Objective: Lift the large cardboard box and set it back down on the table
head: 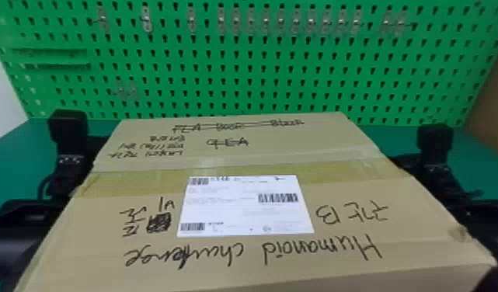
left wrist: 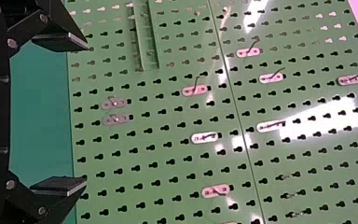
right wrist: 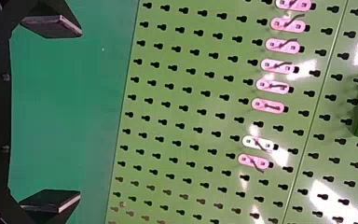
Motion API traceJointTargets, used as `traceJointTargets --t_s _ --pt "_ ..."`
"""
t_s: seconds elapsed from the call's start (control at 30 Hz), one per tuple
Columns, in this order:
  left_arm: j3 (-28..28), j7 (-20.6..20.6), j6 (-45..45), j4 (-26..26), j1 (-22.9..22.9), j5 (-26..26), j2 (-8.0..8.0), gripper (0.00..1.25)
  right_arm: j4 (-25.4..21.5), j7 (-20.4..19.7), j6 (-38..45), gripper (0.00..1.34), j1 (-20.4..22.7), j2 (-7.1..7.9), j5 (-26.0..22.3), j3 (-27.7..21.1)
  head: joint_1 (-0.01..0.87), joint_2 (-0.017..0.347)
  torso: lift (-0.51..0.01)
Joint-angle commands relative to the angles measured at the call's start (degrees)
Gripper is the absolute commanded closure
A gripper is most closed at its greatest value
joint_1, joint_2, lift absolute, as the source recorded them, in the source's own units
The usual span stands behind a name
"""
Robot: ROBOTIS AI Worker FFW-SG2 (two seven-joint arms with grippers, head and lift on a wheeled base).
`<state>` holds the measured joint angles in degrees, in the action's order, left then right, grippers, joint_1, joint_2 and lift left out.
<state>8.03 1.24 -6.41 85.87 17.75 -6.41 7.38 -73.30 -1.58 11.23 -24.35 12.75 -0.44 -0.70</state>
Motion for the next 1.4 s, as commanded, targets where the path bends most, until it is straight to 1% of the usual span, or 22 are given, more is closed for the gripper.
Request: traceJointTargets --t_s 0.0,0.33,0.8,0.87,1.0,1.23,1.37 --pt "-0.03 -0.01 0.00 0.00 0.00 0.00 0.00 0.25 0.00 0.00 0.02 0.09 0.00 0.08 0.00 0.18 0.566 0.054 -0.183" --pt "-0.12 -0.01 0.00 0.00 0.09 0.00 0.00 0.25 0.00 0.00 0.02 0.09 -0.09 0.26 0.00 0.44 0.566 0.054 -0.183" --pt "-0.21 0.08 0.00 0.00 0.00 0.00 0.00 0.25 0.00 0.00 0.02 0.09 0.00 0.08 -0.18 0.97 0.566 0.054 -0.183" --pt "-0.21 0.08 0.00 -0.09 0.09 0.00 -0.09 0.25 0.09 0.00 0.02 0.09 -0.09 -0.09 -0.35 1.32 0.566 0.054 -0.183" --pt "-0.21 0.26 0.44 -0.26 0.09 0.09 -0.70 0.25 0.26 0.00 0.02 0.09 -0.18 -1.06 -0.79 2.11 0.566 0.054 -0.183" --pt "-0.82 0.26 1.23 -1.23 0.44 0.44 -1.23 0.25 0.97 0.00 -0.15 0.09 -0.70 -1.50 -1.76 4.22 0.566 0.054 -0.183" --pt "-1.09 0.35 1.67 -1.67 0.70 0.61 -1.58 0.25 1.76 0.00 -0.50 0.09 -1.05 -2.02 -2.29 5.01 0.566 0.054 -0.183"
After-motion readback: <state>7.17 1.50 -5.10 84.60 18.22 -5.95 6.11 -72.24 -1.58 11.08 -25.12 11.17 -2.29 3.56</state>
